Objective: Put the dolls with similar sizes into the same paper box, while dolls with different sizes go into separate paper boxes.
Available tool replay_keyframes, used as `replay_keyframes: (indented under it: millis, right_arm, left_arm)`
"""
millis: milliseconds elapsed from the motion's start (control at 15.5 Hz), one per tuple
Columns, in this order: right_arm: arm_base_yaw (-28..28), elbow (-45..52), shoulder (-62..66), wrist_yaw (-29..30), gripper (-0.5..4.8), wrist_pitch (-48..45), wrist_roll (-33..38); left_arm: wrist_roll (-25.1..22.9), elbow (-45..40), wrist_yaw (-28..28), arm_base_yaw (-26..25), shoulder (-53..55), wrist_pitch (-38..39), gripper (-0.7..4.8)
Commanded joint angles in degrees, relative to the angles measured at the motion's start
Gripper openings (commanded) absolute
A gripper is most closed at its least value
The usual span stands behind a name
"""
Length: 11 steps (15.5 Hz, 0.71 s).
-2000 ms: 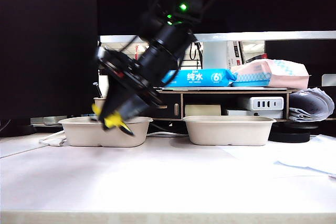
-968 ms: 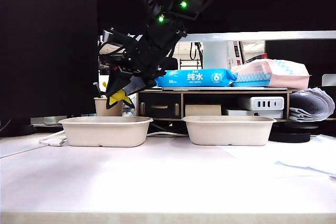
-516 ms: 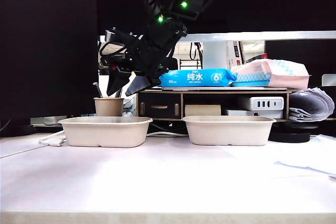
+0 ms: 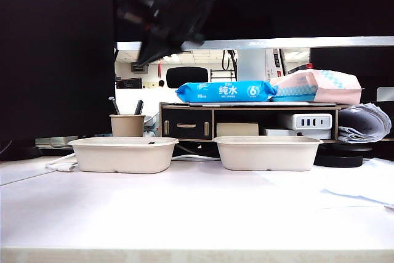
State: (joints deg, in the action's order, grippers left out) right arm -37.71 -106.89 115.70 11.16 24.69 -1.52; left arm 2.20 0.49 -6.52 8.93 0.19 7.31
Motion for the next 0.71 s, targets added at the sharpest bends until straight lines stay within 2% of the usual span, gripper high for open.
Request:
replay_keyframes:
  millis: [65,194,323,710]
  right_arm:
    - [0.0,-0.4,-5.4,-4.8,-0.06,6.5,-0.2]
    - [0.0,1.9,-10.3,-5.1,-0.06,8.6,-1.7]
    - [0.0,7.7,-16.6,-5.3,-0.06,6.8,-1.7]
    - [0.1,28.5,-36.3,-6.6,-0.06,-0.5,-1.7]
  left_arm:
    - [0.0,0.0,-0.2,-1.4,0.0,-0.5,-0.05]
    - [0.0,0.0,-0.2,-5.6,0.0,-0.5,-0.05]
    - [-0.1,0.0,-0.2,-8.3,0.0,-0.5,-0.05]
    - [0.0,0.0,-0.2,-8.7,0.0,-0.5,-0.05]
